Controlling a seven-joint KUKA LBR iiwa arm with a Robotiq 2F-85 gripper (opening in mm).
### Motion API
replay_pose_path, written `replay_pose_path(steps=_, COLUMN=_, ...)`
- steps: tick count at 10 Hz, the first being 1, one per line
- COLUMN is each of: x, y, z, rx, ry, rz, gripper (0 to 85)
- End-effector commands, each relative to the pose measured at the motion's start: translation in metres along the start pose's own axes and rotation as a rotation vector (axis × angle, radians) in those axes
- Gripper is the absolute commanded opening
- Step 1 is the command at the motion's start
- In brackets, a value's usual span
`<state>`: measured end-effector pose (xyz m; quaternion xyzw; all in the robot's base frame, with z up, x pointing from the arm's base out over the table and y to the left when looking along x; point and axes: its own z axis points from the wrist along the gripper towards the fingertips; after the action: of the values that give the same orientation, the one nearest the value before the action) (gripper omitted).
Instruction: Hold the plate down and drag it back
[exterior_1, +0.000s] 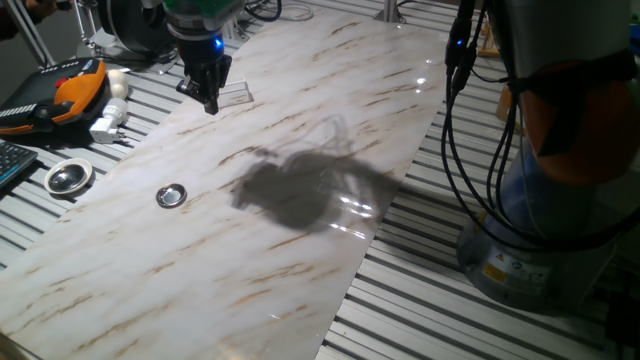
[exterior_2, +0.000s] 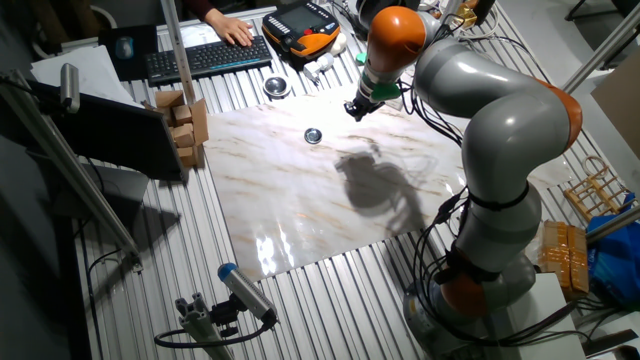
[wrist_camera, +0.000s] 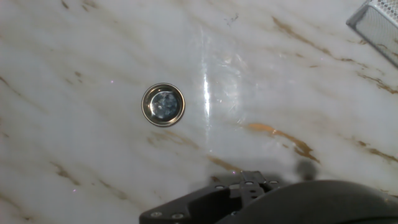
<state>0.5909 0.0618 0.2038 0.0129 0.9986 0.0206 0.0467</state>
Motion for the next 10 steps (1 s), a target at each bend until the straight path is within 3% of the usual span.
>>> replay_pose_path(steps=1, x=-0.0002, y=0.0000, z=0.0004, rx=0.000, ry=0.000, rz=0.000, gripper=0.0)
replay_pose_path(steps=10, x=-0.0028, y=-0.0005, z=0.0056, rx=-0.002, ry=-0.005, rz=0.000, gripper=0.0)
